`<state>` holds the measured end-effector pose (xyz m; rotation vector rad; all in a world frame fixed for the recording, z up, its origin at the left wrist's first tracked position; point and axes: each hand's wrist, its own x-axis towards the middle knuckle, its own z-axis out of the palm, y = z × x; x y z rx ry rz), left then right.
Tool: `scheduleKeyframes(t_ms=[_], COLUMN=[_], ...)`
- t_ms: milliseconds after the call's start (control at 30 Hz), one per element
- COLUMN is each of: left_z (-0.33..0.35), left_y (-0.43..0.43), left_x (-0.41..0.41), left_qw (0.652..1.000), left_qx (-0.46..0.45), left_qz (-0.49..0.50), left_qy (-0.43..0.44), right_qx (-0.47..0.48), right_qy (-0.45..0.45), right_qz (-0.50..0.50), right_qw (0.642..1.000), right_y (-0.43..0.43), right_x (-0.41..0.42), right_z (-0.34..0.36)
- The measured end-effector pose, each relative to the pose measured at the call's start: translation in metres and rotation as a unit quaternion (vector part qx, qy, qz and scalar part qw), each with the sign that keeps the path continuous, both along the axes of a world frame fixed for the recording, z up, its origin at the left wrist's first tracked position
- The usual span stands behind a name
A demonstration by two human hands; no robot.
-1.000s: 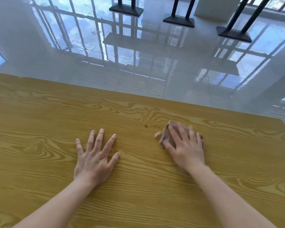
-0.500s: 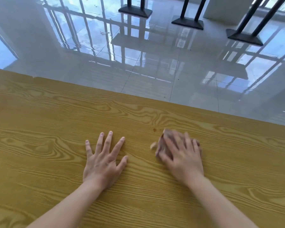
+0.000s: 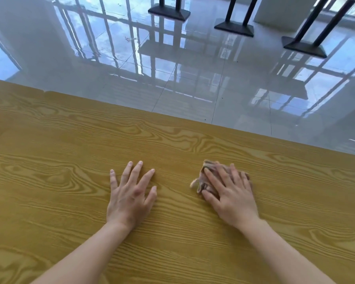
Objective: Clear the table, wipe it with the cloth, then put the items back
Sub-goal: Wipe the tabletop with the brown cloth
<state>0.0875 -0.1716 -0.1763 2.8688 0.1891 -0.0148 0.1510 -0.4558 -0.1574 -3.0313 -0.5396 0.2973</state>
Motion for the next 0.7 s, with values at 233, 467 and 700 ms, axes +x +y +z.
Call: scheduleKeyframes(t_ms=[233, 467, 700], left_z=[0.014, 0.011, 0.0], left_y=[0.025, 0.185, 0.202], left_x=[-0.002, -0.055, -0.071], left_qw=[0.996, 0.992, 0.994], left_qx=[-0.088, 0.048, 0.072], left_qz=[-0.027, 0.066, 0.047], left_qy=[0.019, 0.101, 0.065], right_qx=[0.026, 0.016, 0.02], right_qy=[0.038, 0.006, 0.038], right_qz=[-0.076, 0.151, -0.094], right_qw=[0.996, 0.988, 0.995], right_y=[0.134, 0.125, 0.249], right_x=[0.048, -0.018, 0.107], right_z=[-0.006, 0.001, -0.006])
